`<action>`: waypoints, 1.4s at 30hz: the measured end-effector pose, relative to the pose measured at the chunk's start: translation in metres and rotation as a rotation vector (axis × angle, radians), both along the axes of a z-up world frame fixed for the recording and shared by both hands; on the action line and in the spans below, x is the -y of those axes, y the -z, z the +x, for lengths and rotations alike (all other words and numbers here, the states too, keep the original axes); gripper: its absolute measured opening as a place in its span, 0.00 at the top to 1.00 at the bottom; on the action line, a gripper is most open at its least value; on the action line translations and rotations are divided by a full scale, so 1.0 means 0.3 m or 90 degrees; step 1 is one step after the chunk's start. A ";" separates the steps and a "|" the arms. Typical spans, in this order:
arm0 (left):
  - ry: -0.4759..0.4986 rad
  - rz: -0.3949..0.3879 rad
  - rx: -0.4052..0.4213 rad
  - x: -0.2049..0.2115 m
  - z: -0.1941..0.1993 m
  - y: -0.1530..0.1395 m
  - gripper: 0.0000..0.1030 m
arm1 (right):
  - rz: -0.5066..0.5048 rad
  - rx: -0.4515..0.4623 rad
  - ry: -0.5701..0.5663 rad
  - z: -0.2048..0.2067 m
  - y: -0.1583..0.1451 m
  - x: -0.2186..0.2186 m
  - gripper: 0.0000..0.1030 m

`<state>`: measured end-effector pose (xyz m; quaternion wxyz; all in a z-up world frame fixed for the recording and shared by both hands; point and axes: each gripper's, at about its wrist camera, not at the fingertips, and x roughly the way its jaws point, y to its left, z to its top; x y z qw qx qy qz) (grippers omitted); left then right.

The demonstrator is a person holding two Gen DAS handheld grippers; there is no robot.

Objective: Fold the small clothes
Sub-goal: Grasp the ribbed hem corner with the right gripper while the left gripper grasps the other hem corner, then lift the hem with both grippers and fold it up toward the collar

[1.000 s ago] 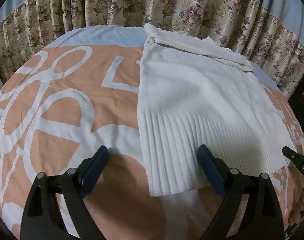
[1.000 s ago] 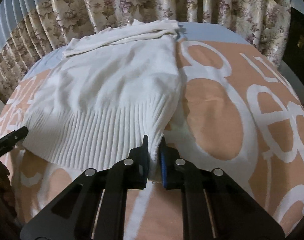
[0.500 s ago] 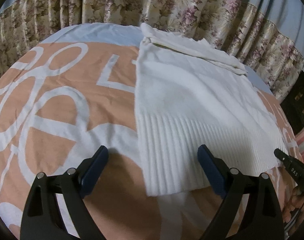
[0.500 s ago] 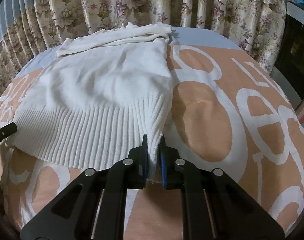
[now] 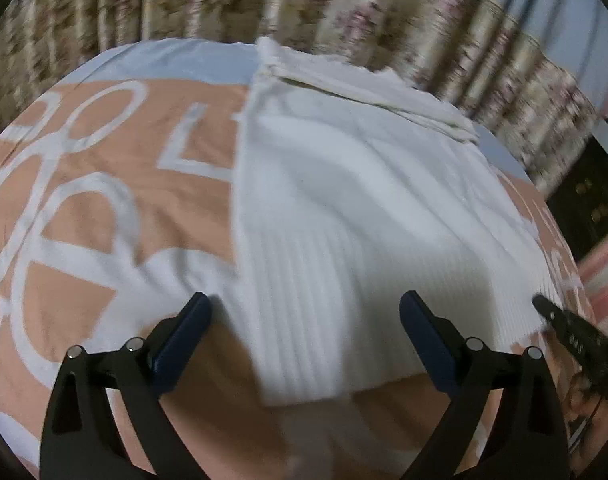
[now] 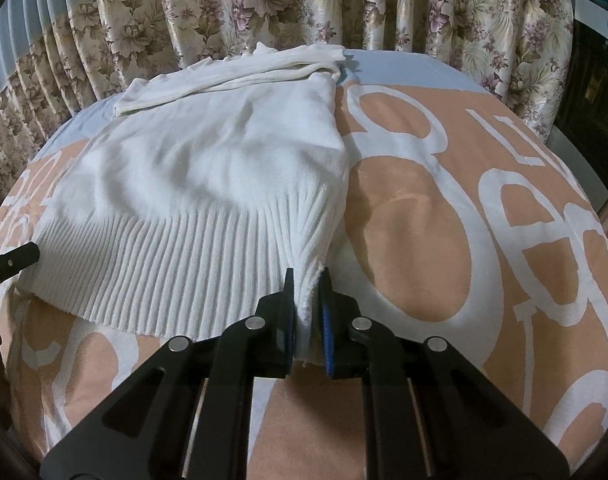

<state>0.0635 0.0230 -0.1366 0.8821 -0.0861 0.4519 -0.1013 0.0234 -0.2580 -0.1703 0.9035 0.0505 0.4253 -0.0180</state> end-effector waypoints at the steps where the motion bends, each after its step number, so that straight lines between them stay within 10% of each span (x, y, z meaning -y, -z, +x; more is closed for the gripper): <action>1: 0.006 0.006 0.002 0.015 -0.004 0.005 0.08 | 0.000 0.000 0.000 -0.001 0.000 0.000 0.89; 4: -0.003 0.000 0.009 0.009 -0.007 0.009 0.13 | -0.001 0.001 0.000 -0.002 0.000 0.001 0.89; 8: -0.020 -0.020 0.012 -0.026 -0.005 0.007 0.62 | -0.001 0.000 0.000 -0.001 0.000 0.000 0.89; 13: 0.003 -0.008 0.019 -0.006 -0.014 -0.001 0.83 | 0.000 0.000 0.000 -0.001 0.000 0.001 0.89; 42: 0.005 0.084 0.037 -0.019 -0.119 -0.089 0.86 | -0.003 0.005 -0.023 -0.093 -0.066 -0.033 0.90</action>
